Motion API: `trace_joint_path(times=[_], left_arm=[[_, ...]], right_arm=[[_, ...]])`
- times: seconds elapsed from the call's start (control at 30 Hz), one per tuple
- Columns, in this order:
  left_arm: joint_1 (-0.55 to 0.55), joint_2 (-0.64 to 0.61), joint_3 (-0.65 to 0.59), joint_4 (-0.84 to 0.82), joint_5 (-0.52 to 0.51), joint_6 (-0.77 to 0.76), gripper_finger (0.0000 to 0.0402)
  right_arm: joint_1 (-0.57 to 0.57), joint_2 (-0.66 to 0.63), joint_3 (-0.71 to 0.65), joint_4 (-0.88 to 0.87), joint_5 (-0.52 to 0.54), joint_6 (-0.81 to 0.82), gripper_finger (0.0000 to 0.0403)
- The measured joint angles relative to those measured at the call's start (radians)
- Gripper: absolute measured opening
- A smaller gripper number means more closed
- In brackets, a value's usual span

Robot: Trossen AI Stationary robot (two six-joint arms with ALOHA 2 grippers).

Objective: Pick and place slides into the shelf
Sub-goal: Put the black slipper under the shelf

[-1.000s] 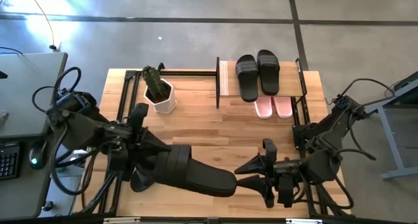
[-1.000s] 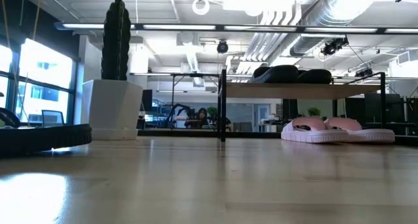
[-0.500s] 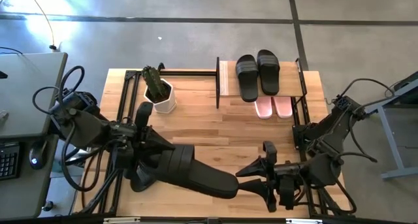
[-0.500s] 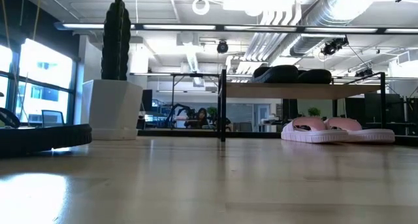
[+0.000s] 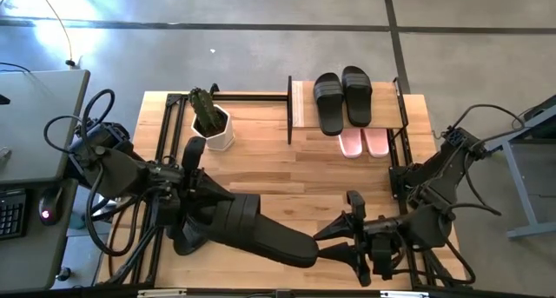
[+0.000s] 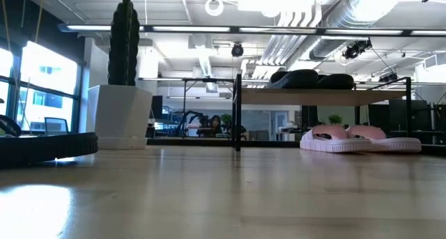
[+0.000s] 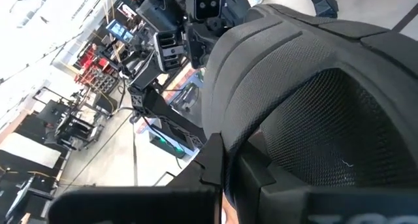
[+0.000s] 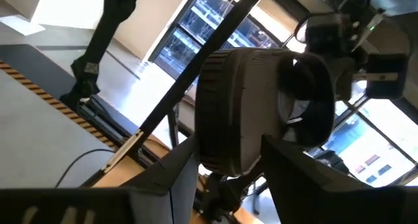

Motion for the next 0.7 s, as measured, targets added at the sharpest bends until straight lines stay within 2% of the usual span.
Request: trace_joint_path(times=[0.3, 0.5, 0.7], left_arm=[[0.002, 0.002, -0.001, -0.002, -0.012, 0.003, 0.0000], [0.002, 0.001, -0.001, 0.028, -0.011, 0.018, 0.0000], [0.002, 0.000, -0.001, 0.042, -0.010, 0.024, 0.0000]], right_arm=[[-0.001, 0.001, 0.001, -0.005, -0.039, 0.030, 0.0156], [-0.027, 0.008, 0.001, -0.013, 0.039, 0.037, 0.0156], [-0.055, 0.008, 0.001, -0.014, 0.063, 0.036, 0.0156]])
